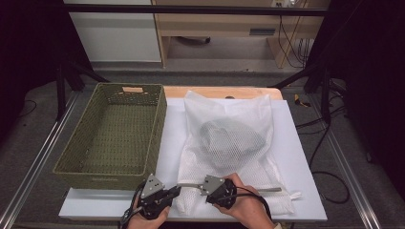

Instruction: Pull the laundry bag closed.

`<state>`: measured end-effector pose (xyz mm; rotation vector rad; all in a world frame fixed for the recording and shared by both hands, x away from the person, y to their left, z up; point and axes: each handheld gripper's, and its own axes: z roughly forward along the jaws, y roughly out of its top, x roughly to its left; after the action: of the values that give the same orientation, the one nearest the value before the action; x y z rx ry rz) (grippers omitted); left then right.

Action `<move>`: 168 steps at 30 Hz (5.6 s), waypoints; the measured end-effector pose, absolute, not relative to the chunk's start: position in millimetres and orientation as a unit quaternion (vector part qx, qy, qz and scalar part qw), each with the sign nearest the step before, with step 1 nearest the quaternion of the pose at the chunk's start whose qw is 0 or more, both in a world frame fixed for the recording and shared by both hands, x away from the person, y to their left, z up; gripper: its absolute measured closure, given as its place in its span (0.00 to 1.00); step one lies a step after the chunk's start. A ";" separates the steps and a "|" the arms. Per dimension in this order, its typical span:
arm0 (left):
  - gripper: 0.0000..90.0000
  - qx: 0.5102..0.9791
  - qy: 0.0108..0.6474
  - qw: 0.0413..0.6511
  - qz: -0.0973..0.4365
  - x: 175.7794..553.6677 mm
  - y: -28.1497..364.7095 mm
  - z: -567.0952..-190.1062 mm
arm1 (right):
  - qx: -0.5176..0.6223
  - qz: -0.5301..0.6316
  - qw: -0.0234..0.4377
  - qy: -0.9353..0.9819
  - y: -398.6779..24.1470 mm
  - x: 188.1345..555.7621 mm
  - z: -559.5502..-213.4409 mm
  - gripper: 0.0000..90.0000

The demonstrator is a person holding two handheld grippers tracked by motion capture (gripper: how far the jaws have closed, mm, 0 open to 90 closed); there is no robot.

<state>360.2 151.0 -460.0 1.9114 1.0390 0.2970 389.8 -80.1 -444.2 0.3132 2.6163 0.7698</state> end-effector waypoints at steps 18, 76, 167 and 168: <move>0.98 0.775 0.421 0.456 0.121 359.8 151.3 -459.8 | 0.116 0.263 0.201 0.936 -92.9 390.2 -442.9 0.91; 0.98 0.775 0.419 0.456 0.125 356.0 150.1 -457.7 | 0.154 0.249 0.196 0.936 -147.1 388.1 -442.8 0.91; 0.98 0.765 0.423 0.467 0.134 354.5 150.4 -456.2 | 0.187 0.207 0.214 0.936 -213.2 383.3 -426.6 0.91; 0.98 0.764 0.423 0.469 0.134 354.5 150.4 -455.6 | 0.188 0.209 0.217 0.935 -213.8 381.2 -426.5 0.91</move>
<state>354.5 150.4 -455.6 1.8739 1.0361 0.3277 381.2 -213.8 -426.5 0.5220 2.5891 0.5803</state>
